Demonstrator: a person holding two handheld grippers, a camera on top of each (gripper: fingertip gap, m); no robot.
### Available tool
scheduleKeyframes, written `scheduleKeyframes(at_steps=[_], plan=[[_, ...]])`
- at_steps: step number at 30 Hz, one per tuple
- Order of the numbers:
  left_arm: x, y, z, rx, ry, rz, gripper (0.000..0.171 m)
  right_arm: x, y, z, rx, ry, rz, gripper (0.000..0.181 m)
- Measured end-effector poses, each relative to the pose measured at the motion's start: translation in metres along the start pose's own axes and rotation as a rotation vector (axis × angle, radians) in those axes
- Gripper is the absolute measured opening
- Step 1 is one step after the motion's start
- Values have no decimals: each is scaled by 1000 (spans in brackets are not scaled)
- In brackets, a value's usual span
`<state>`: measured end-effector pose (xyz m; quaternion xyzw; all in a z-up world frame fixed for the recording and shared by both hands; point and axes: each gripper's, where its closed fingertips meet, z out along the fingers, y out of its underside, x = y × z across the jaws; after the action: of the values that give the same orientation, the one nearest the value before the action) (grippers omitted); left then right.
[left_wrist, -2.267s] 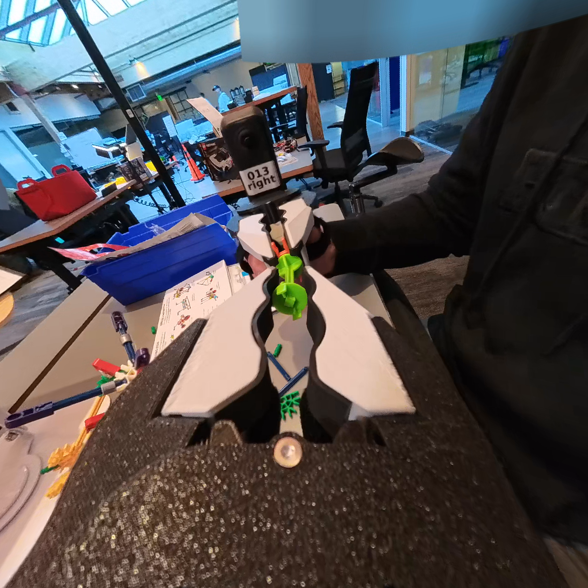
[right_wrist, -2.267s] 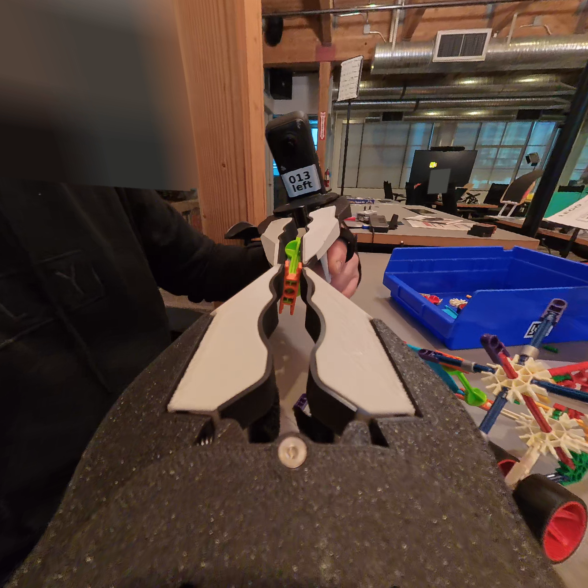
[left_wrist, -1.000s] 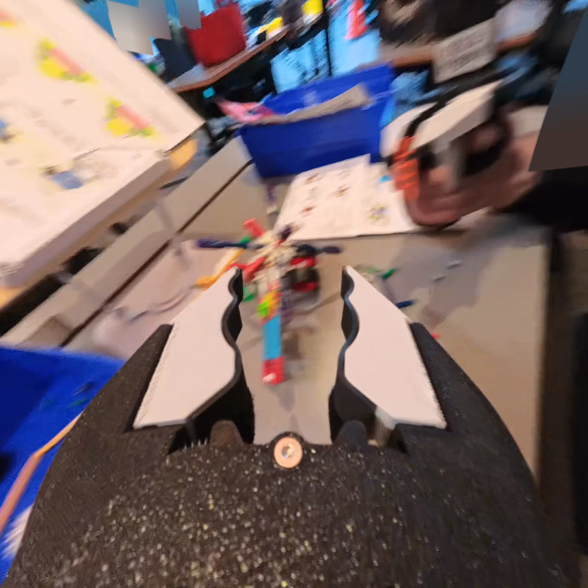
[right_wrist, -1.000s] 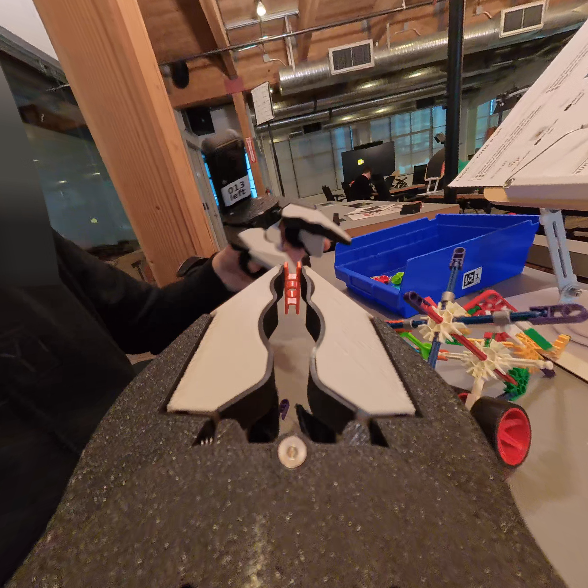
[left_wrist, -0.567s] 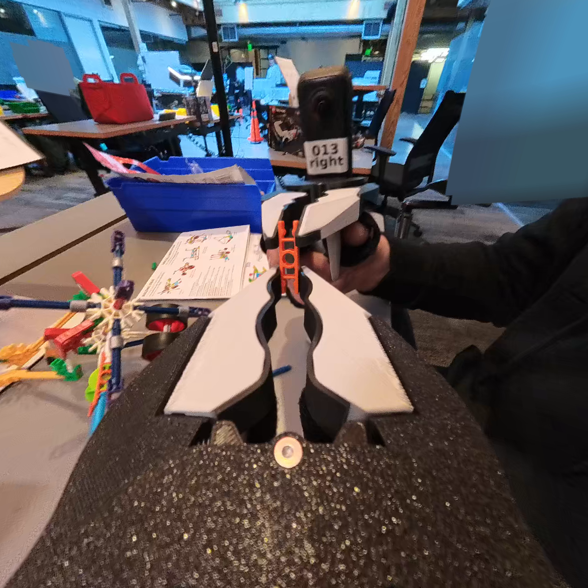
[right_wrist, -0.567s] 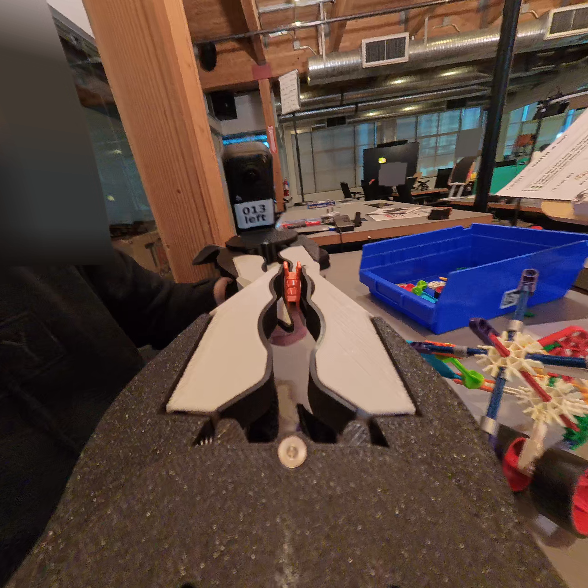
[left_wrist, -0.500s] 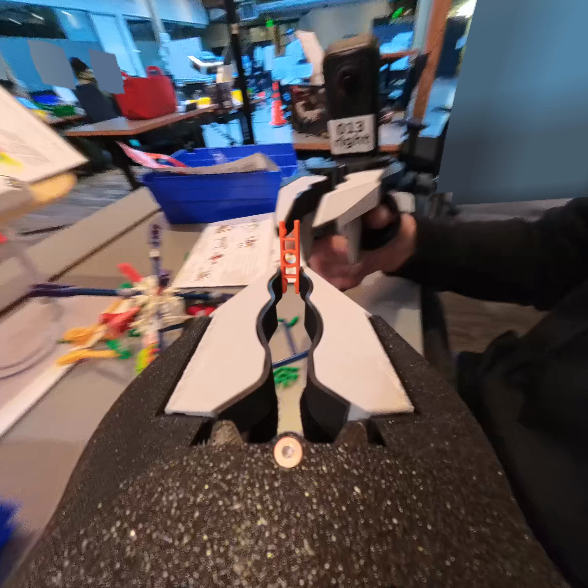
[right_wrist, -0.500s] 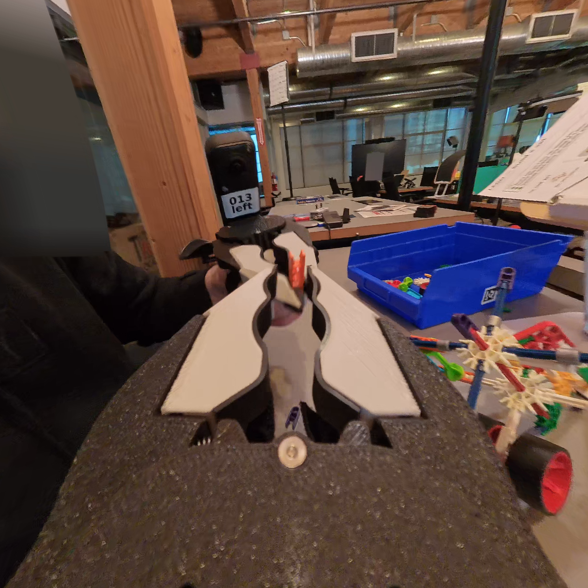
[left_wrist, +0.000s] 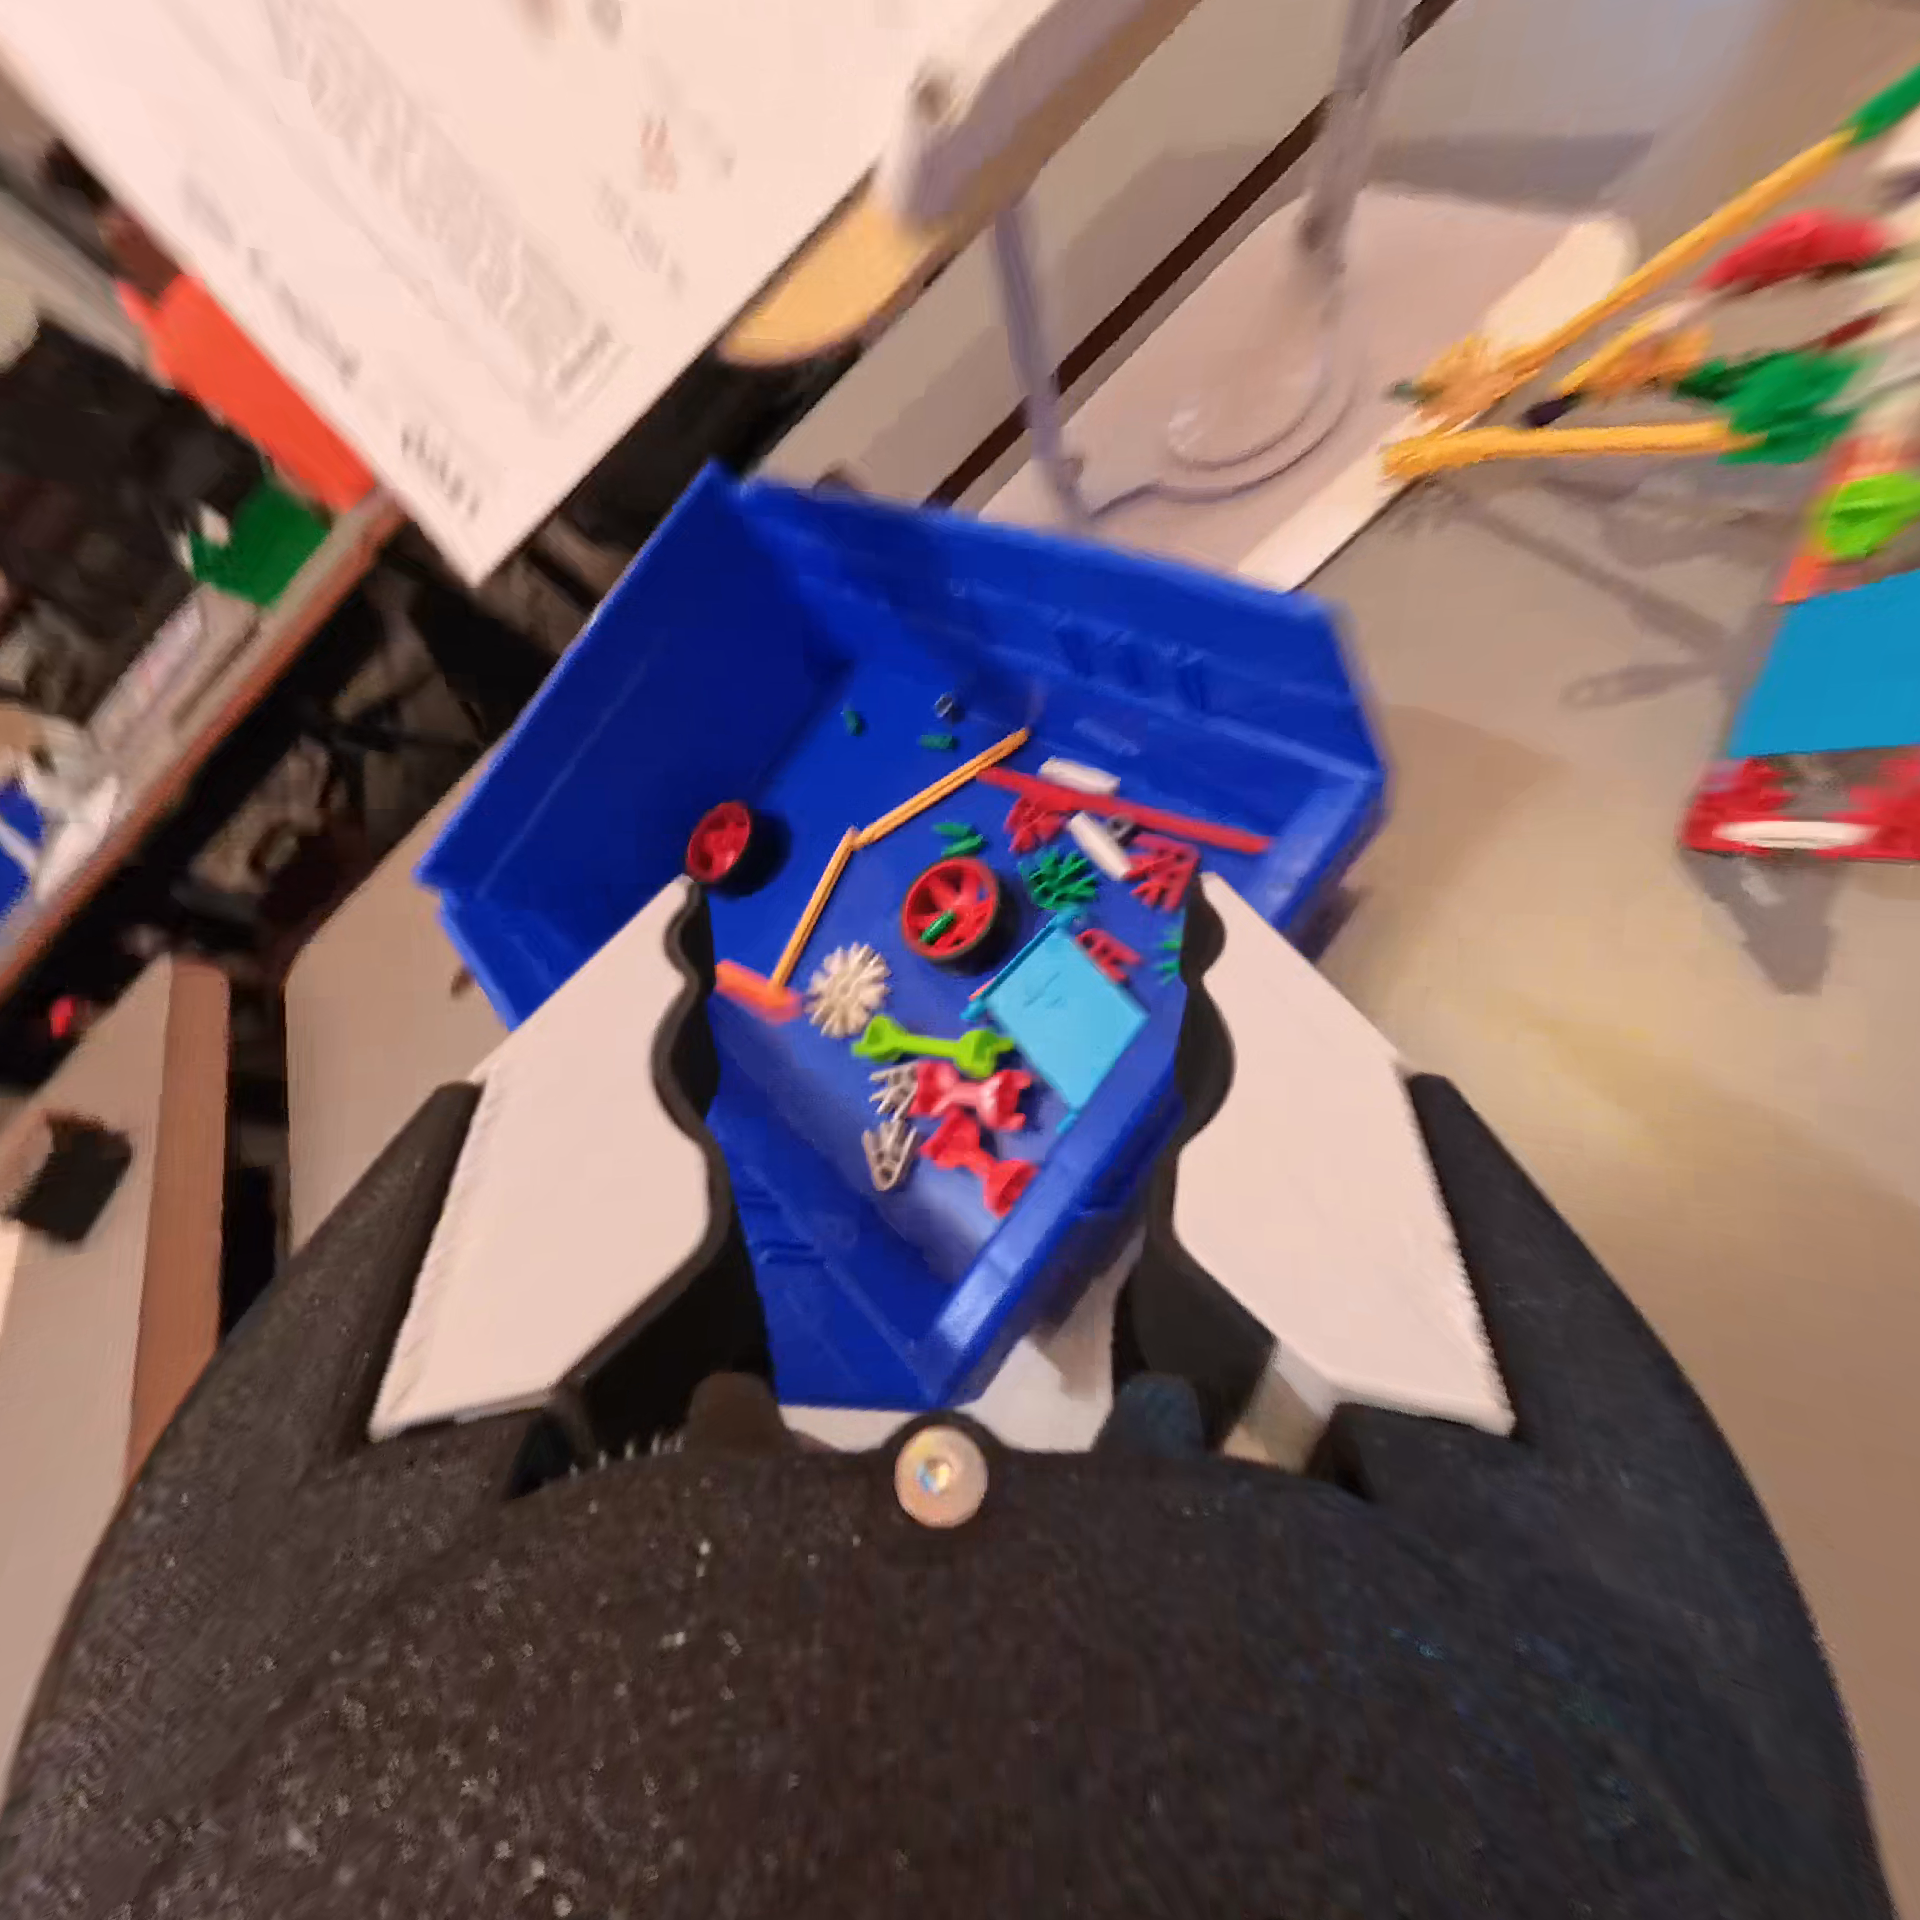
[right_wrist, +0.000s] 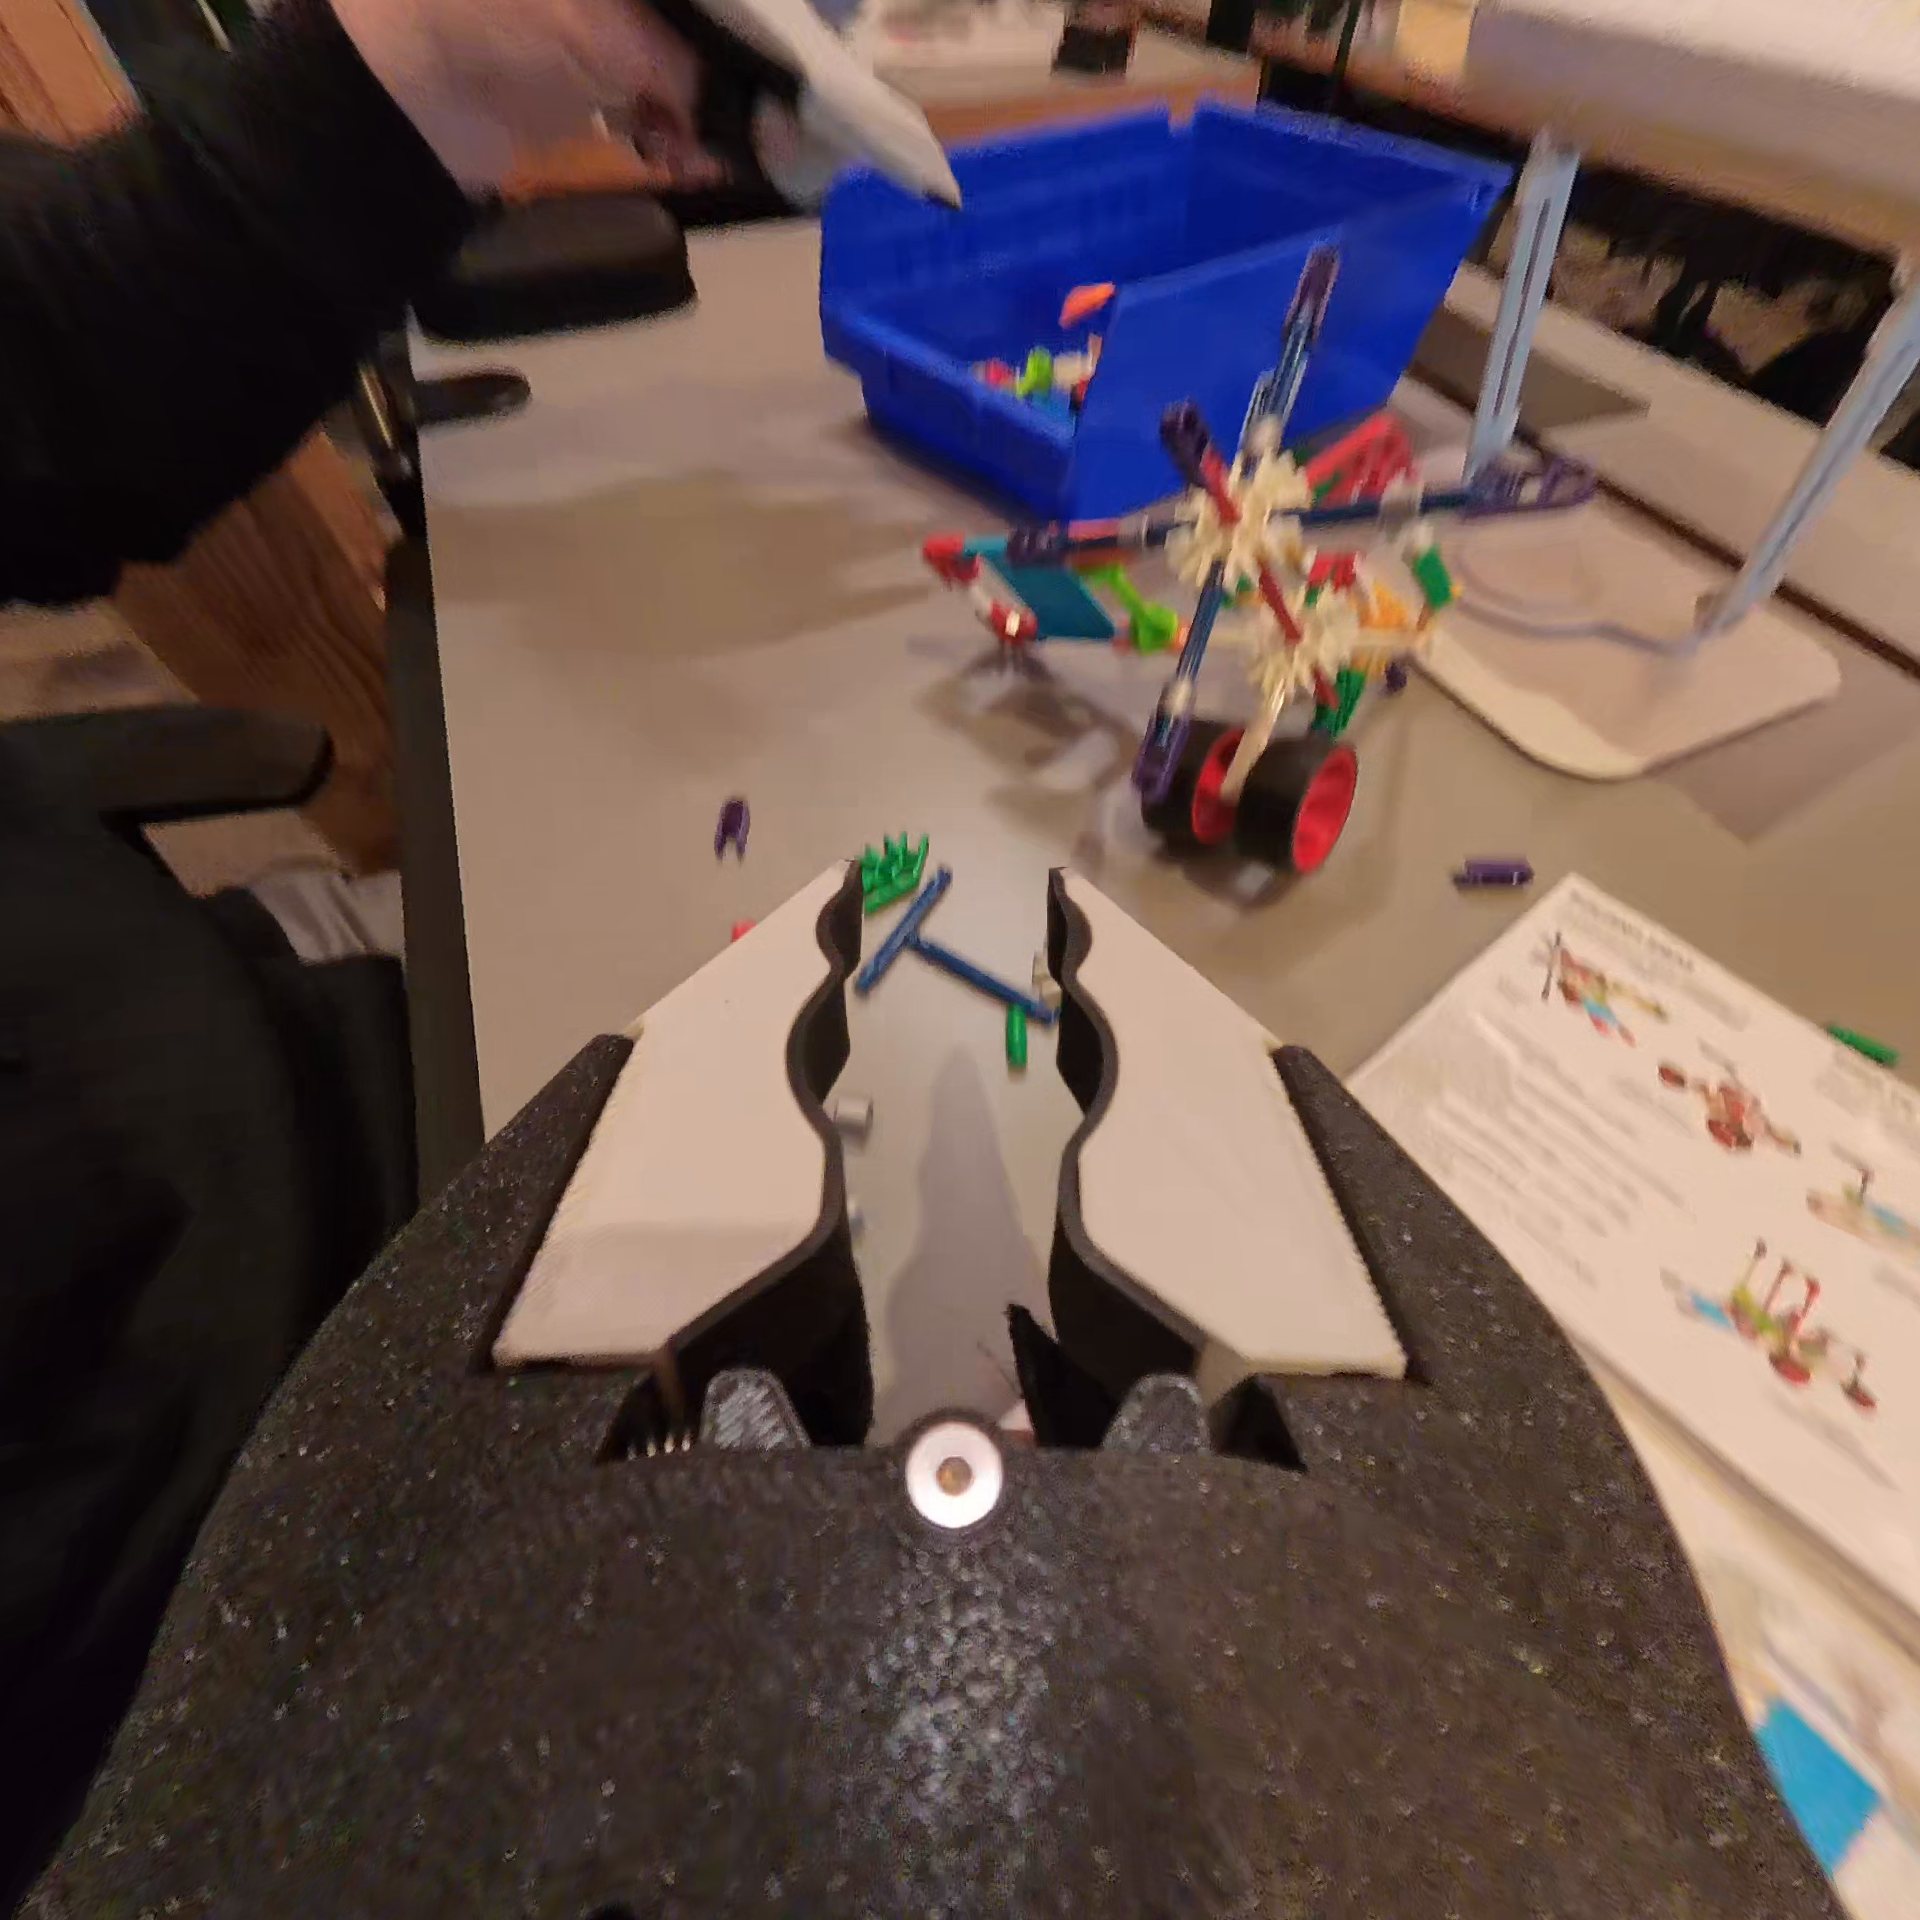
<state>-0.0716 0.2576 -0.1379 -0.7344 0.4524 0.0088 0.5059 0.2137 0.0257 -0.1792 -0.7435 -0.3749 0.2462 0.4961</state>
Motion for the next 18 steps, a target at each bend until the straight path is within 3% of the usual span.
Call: scheduleKeyframes(at_steps=[3, 6, 9, 13, 18], plan=[[89, -35, -36, 146, 269, 188, 60, -8, 32, -7, -136, 7, -12, 34], [186, -42, -61, 169, 549, 329, 59, -25, 62, -4, -267, -38, -31, 33], [251, -31, -65, 155, 738, 399, 58, -33, 82, 0, -349, -36, -56, 33], [288, 0, -49, 67, 869, 449, 49, -31, 91, 1, -360, -21, -28, 25], [307, 13, -47, 65, 1014, 436, 39, -32, 104, 5, -402, -36, -31, 16]])
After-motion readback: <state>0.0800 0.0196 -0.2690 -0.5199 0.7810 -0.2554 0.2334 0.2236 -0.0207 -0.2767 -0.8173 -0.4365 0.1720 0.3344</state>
